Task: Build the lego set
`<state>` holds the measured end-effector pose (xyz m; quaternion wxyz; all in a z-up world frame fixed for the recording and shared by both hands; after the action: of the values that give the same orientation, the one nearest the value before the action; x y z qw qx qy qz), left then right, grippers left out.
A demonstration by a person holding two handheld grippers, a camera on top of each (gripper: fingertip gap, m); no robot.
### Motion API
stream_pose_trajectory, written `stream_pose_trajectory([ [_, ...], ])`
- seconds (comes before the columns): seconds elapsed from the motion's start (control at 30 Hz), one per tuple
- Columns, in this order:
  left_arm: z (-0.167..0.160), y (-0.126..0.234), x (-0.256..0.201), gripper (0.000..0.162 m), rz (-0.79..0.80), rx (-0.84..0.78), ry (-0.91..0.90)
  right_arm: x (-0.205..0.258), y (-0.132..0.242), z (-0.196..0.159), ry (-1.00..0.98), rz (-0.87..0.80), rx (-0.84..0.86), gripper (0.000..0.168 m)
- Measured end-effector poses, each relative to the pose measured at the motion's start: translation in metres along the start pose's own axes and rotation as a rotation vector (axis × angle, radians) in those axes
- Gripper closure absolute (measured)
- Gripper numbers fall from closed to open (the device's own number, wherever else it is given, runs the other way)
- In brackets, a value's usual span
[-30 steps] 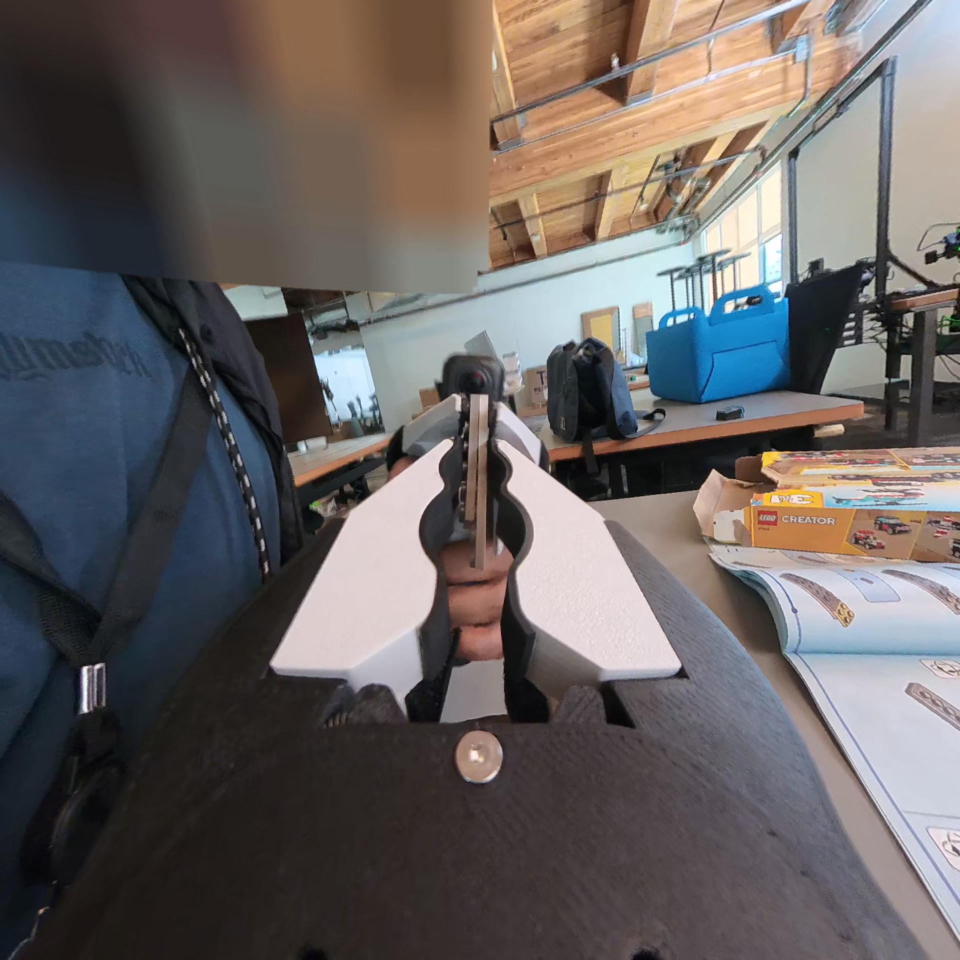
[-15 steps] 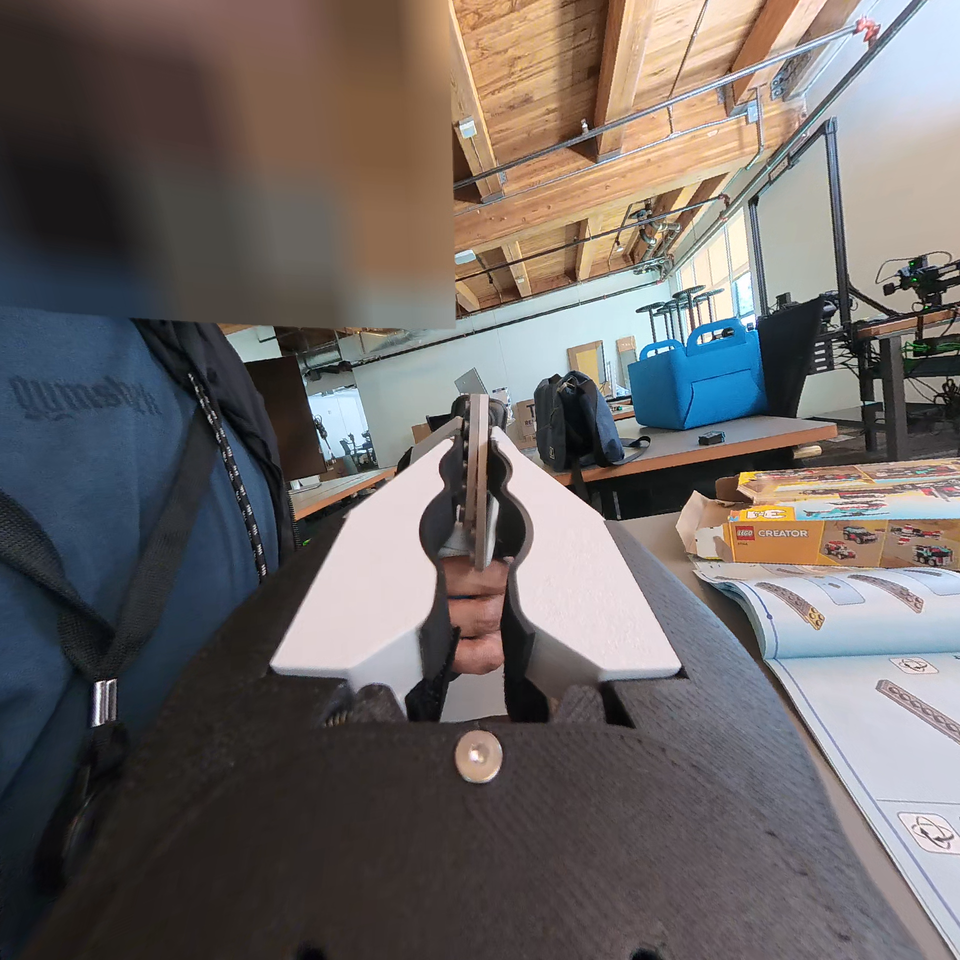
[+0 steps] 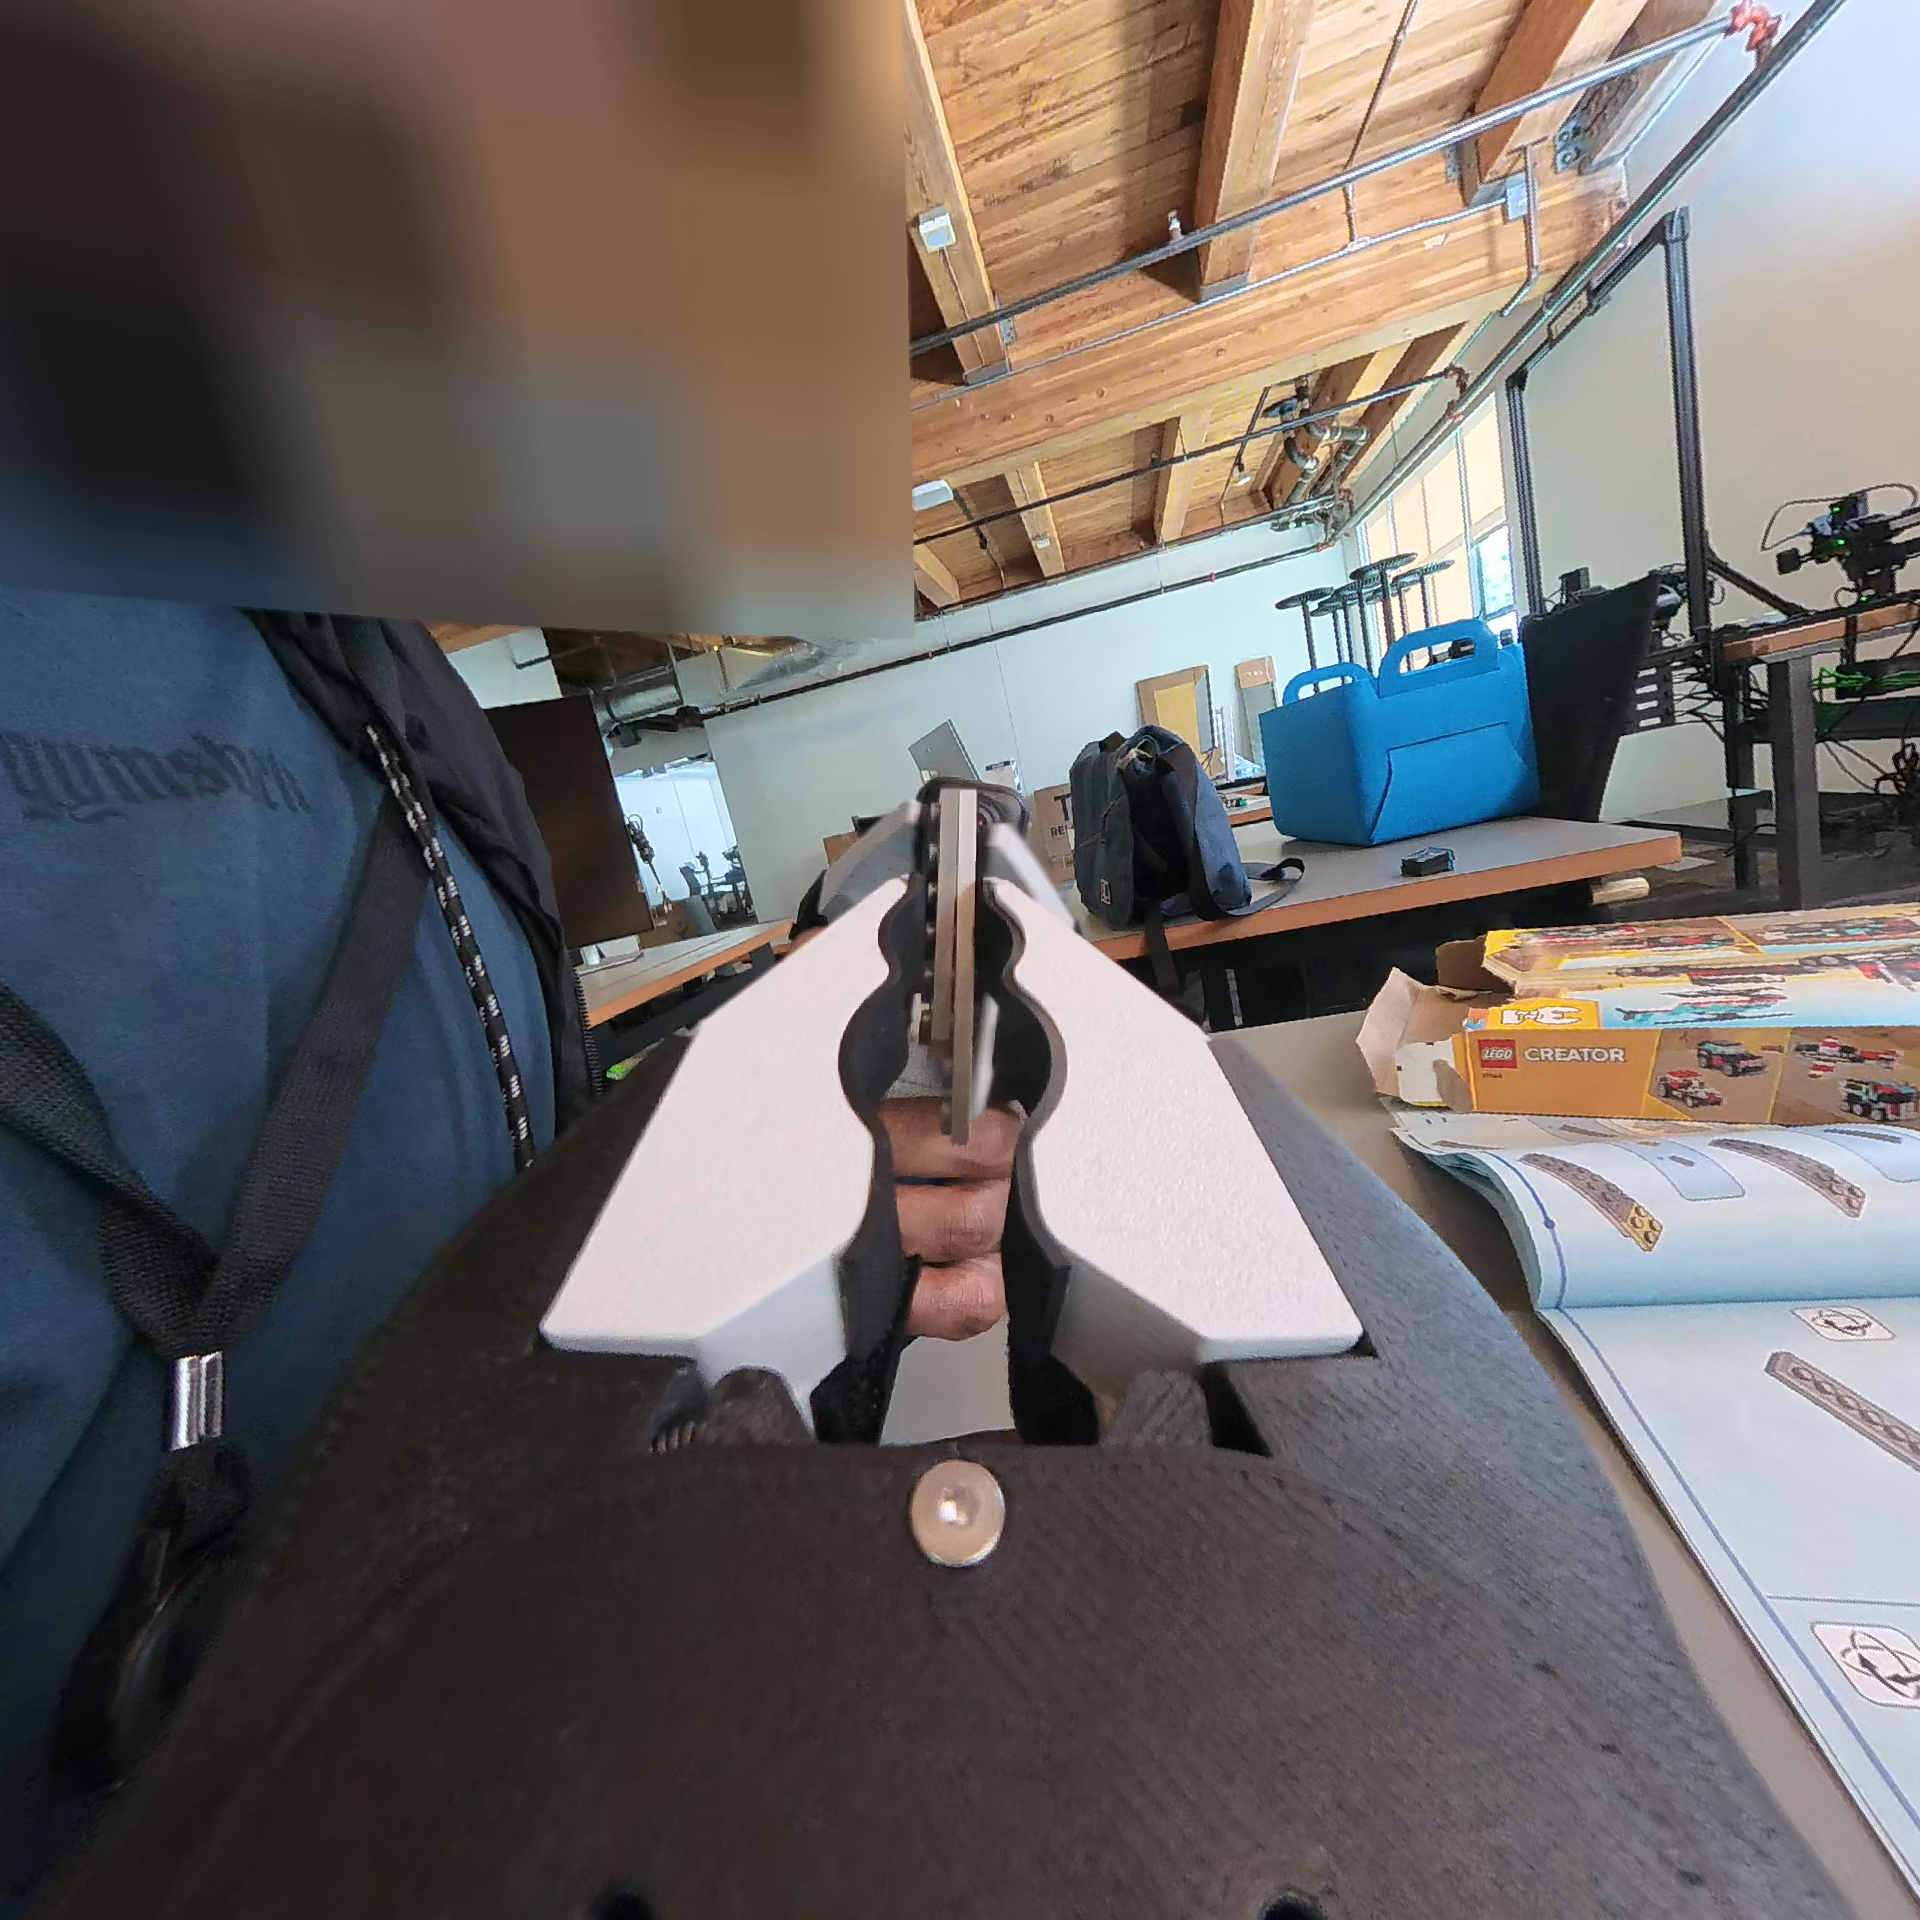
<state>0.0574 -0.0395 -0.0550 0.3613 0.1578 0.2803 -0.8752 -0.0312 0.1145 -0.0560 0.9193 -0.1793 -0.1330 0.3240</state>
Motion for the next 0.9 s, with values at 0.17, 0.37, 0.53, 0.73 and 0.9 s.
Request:
stream_pose_trajectory([
  [0.17,0.001,0.002,0.000,0.154,0.007,-0.004,-0.042,0.000,-0.002,0.000,-0.002,0.009,0.005,0.159],
  [0.37,0.002,0.004,-0.002,0.155,0.017,-0.001,-0.100,0.000,-0.003,-0.001,-0.006,0.019,0.010,0.159],
  [0.53,0.003,0.004,-0.003,0.155,0.018,-0.007,-0.116,0.000,-0.003,0.000,-0.006,0.023,0.015,0.158],
  [0.73,0.006,0.007,-0.001,0.155,-0.003,-0.033,-0.105,0.000,-0.006,0.003,-0.023,-0.003,0.017,0.150],
  [0.9,0.012,0.013,0.002,0.154,-0.035,-0.064,-0.081,0.001,-0.009,0.015,-0.015,-0.019,0.038,0.143],
])
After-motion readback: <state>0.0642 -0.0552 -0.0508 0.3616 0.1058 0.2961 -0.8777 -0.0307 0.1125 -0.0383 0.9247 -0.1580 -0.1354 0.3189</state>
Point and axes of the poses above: each gripper's, where its closed fingertips meet, y back along the fingers, z out of its top, x = y × z across the jaws, the point moved 10 cm from there along y, back along the fingers, and after that the axes turned 13 degrees about z, right-handed, at the moved point
